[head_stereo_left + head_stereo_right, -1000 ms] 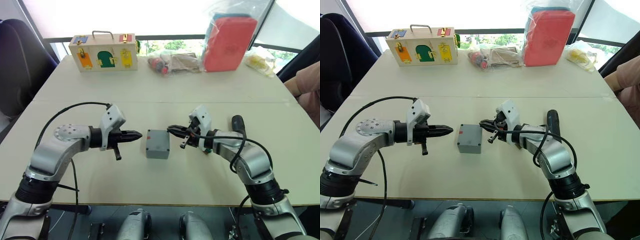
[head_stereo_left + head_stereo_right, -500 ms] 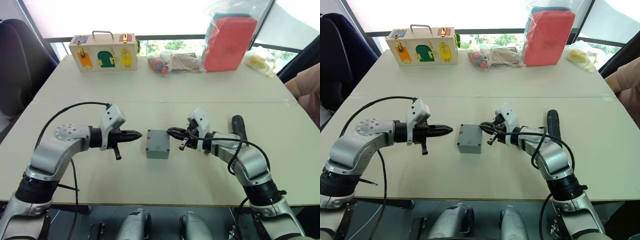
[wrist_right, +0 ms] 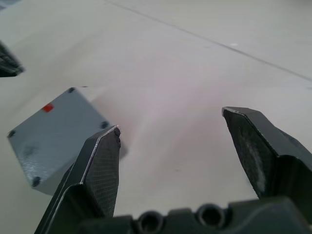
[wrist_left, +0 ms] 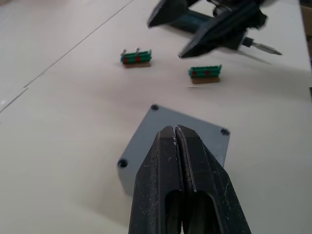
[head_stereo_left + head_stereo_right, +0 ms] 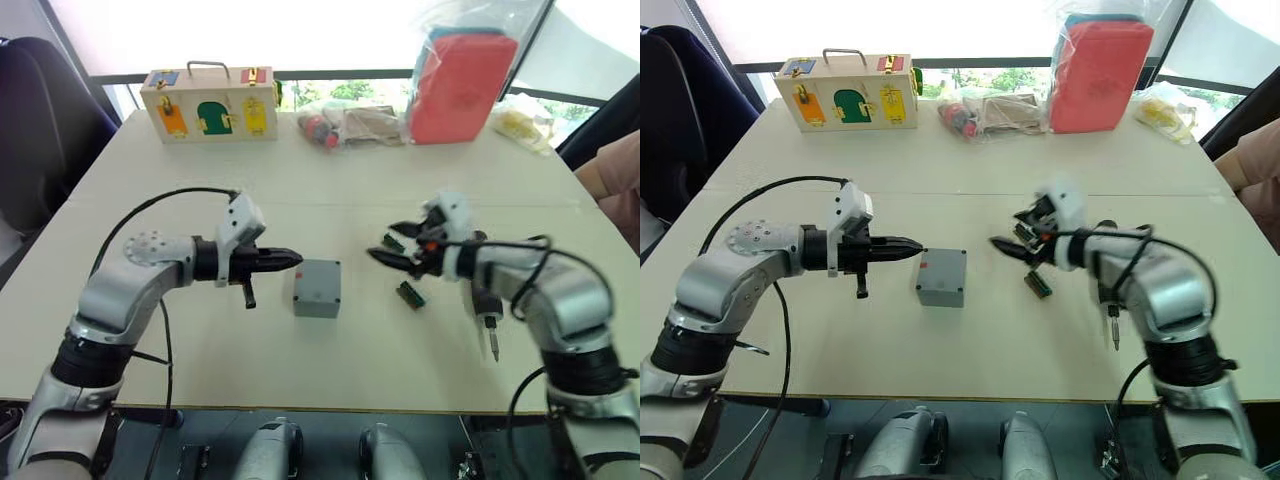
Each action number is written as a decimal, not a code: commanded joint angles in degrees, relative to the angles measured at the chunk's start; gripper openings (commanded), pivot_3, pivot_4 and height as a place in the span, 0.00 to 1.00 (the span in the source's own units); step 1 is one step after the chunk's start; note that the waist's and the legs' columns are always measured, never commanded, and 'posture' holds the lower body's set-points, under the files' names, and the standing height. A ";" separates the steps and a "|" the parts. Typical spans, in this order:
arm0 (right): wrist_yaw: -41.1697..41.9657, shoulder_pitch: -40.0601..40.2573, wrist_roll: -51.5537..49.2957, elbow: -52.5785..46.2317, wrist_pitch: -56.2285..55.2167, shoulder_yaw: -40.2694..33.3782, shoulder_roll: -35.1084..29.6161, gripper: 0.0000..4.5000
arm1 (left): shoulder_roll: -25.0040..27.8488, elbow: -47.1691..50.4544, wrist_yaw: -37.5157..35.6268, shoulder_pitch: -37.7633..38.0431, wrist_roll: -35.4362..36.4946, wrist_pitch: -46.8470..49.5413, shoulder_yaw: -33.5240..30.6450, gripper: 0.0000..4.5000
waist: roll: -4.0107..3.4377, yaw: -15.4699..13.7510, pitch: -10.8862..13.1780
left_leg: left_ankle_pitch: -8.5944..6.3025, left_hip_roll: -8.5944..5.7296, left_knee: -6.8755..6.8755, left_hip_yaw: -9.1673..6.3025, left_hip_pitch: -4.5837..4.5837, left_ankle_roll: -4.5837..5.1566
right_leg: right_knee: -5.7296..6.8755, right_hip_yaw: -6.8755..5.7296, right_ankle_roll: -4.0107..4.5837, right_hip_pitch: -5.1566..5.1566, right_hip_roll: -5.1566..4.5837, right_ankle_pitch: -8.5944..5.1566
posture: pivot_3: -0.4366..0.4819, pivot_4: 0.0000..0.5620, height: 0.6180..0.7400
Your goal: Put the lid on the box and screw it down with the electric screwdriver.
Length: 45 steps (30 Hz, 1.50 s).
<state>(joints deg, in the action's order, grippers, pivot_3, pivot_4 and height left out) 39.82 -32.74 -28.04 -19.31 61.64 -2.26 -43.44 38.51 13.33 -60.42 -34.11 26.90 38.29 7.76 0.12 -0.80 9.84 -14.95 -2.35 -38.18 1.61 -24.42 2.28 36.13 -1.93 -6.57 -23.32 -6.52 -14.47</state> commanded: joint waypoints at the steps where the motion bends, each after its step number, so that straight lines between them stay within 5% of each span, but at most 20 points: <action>1: 2.32 -6.63 -2.48 1.47 15.86 -2.32 -12.09 0.99 | -2.12 -1.20 -4.27 -4.13 -1.72 -5.78 3.90 0.00 | 0.01 0.06 -0.01 | -0.01 0.01 0.01 0.00 -0.01 0.02 | -0.03 0.00 0.00 0.00 0.00 0.00 | 0.48 0.27 1.00; 5: 0.25 -14.11 -4.00 12.02 29.85 -1.99 -15.68 0.99 | -5.60 -3.11 -6.77 -6.57 -3.67 -10.23 7.55 0.00 | 0.02 0.43 -0.03 | -0.03 0.07 0.02 0.05 0.01 0.06 | -0.05 0.03 0.02 -0.02 -0.17 0.00 | 0.48 0.27 1.00; 12: -0.93 -15.48 -9.12 28.12 30.86 8.93 -21.60 0.99 | -9.00 -5.50 -8.92 -8.35 -7.55 -16.55 11.65 0.00 | 0.01 0.41 -0.02 | -0.05 0.05 0.05 0.10 -0.05 0.08 | -0.11 0.09 0.02 -0.07 -0.28 0.00 | 0.48 0.27 1.00; 29: 2.76 -20.34 -1.15 36.16 27.59 27.11 -16.23 0.99 | -11.03 -3.99 -4.20 -3.89 -9.48 -15.98 9.85 0.00 | -0.02 0.12 -0.03 | -0.05 -0.02 0.01 0.09 -0.09 0.09 | -0.08 0.07 0.01 -0.09 -0.25 0.01 | 0.48 0.27 1.00; 32: 4.65 -19.46 -0.02 34.62 26.74 30.13 -16.82 0.87 | -11.14 -3.82 -3.16 -3.37 -9.44 -15.56 9.44 0.00 | -0.02 0.16 -0.03 | -0.06 -0.02 0.00 0.09 -0.08 0.10 | -0.08 0.05 0.01 -0.08 -0.24 0.01 | 0.48 0.27 1.00; 38: 6.37 -18.37 3.33 36.16 23.77 31.55 -16.16 0.42 | -10.50 -3.15 -1.86 -2.02 -8.86 -14.57 8.16 0.00 | 0.00 0.17 -0.04 | -0.06 -0.01 0.00 0.07 -0.06 0.10 | -0.07 0.02 0.01 -0.06 -0.18 0.01 | 0.48 0.27 1.00; 41: 7.34 -19.64 4.71 39.72 18.87 27.64 -14.66 0.41 | -9.59 -4.43 -1.60 -1.54 -8.15 -14.11 6.23 0.00 | 0.06 0.24 -0.08 | -0.06 -0.01 -0.02 0.07 -0.03 0.10 | -0.07 0.00 0.00 -0.03 -0.17 0.01 | 0.48 0.27 1.00; 45: 0.92 -28.58 6.07 49.46 11.60 13.76 -9.83 0.41 | -10.34 -10.91 0.78 -2.44 -7.30 -14.43 1.85 0.00 | 0.06 1.22 -0.07 | -0.06 -0.01 -0.05 0.12 0.02 0.10 | -0.07 0.03 -0.08 0.01 -0.15 0.07 | 0.48 0.27 1.00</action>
<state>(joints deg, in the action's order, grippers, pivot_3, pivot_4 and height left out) 44.28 -54.53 -22.70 27.58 77.20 20.77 -53.91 28.18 4.25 -60.70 -35.72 18.85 24.44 12.17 0.18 0.42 9.77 -15.00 -2.39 -38.22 1.74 -24.43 2.38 36.08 -1.88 -6.69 -23.36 -6.67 -14.38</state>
